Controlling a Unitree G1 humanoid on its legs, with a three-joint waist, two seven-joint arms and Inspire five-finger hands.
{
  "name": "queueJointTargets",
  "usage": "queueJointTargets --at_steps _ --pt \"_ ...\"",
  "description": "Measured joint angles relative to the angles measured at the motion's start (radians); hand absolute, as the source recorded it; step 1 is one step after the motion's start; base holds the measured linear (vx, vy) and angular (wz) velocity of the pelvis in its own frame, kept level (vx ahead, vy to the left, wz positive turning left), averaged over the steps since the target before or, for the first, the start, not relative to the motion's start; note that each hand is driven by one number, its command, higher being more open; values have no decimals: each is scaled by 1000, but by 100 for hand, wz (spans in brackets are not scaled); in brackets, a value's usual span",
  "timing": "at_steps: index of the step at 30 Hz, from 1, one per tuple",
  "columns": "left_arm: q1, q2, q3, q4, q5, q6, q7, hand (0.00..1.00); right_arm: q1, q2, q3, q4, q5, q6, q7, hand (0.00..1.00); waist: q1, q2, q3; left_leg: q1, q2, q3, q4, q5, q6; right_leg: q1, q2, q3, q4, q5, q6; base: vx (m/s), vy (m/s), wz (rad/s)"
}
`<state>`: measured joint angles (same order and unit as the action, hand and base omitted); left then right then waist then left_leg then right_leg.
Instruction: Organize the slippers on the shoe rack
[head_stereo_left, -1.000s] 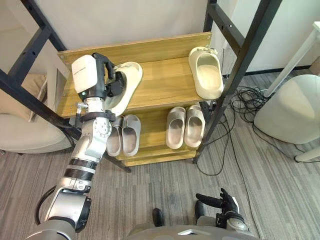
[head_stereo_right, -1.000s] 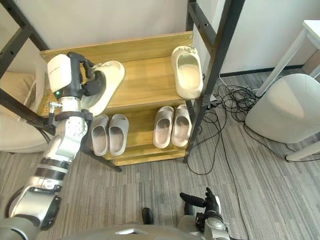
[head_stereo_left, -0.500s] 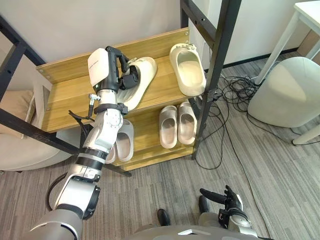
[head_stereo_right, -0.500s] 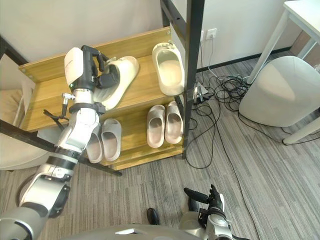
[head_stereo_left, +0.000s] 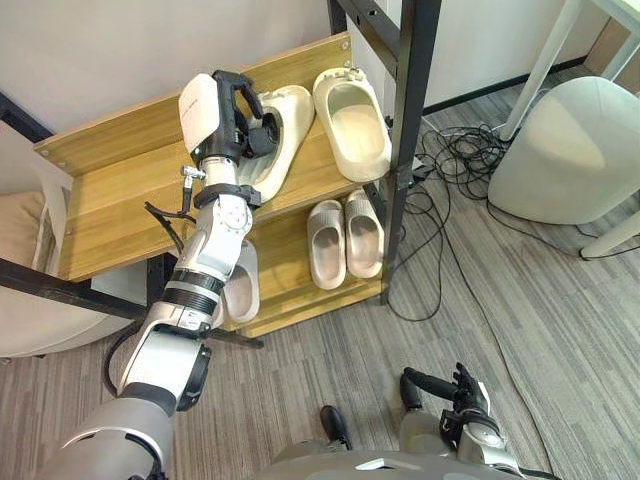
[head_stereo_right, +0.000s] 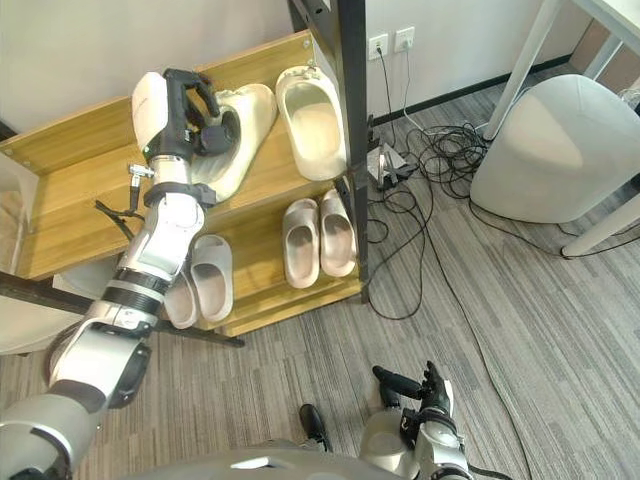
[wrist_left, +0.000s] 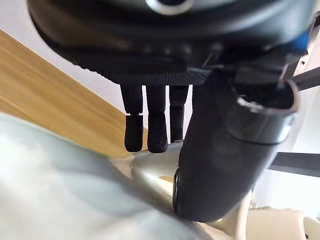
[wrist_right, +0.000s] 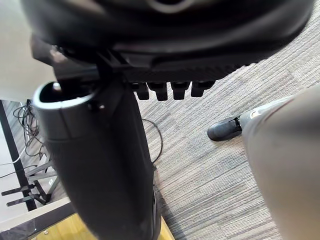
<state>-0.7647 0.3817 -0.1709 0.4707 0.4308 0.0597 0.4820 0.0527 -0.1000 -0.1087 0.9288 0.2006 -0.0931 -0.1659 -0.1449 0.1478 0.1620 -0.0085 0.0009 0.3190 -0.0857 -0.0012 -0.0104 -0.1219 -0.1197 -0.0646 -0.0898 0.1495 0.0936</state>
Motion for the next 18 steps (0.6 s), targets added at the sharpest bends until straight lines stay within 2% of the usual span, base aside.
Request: queueJointTargets --at_steps 8,18 --pt "2 -40 2 -16 -38 6 1 100 -2 0 1 0 1 0 0 100 0 -2 6 9 -3 -12 0 7 10 18 -6 -13 0 2 2 -5 10 4" --pt "71 -76 -5 -126 -78 -7 -14 100 -11 -5 23 3 -1 4 2 100 2 -12 23 26 -8 -55 3 12 18 58 -17 -83 -1 2 2 -22 17 13"
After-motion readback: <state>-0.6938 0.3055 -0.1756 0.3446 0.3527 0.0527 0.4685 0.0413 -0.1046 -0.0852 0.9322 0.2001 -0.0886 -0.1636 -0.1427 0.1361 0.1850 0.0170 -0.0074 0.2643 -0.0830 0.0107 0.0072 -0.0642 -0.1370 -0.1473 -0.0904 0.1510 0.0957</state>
